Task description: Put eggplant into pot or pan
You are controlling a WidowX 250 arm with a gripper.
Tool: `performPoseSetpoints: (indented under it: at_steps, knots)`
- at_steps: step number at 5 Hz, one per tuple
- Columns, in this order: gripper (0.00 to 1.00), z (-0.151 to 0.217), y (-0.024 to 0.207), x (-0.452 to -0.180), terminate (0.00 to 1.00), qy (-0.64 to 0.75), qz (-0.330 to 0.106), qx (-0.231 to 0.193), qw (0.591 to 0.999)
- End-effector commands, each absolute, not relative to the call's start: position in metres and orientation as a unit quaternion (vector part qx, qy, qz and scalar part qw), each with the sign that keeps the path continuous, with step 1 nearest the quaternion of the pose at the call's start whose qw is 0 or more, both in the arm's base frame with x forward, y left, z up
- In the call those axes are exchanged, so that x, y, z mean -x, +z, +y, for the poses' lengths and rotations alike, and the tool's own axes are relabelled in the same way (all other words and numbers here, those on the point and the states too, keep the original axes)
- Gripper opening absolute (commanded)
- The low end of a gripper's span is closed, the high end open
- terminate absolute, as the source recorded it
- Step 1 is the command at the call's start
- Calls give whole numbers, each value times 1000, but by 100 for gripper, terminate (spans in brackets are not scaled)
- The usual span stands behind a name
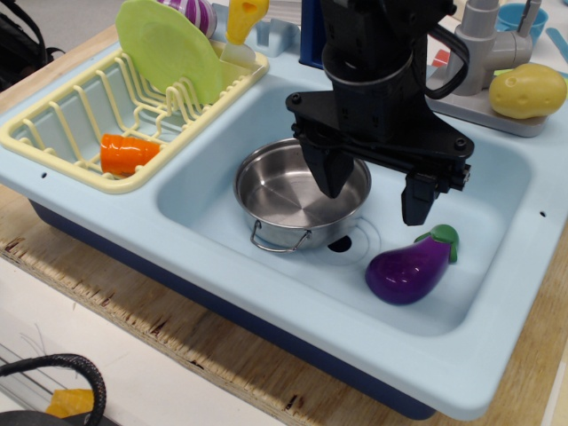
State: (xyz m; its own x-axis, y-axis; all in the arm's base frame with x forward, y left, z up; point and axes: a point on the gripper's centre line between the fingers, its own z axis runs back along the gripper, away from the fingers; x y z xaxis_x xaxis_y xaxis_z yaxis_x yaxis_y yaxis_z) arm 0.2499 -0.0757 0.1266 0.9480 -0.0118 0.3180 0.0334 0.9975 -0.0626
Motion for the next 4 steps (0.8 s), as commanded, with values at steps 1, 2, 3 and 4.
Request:
performPoseSetpoints:
  at_steps: [1,2,3,4]
  knots:
    - [100,-76,127,-250,0,-11,-161,34,986]
    - [100,-81,118,-257,0,-28,-152,41,987]
    - [100,-87,110,-261,0,-44,-153,57,986]
    - [100,-90,105,-265,0,-50,-147,63,986]
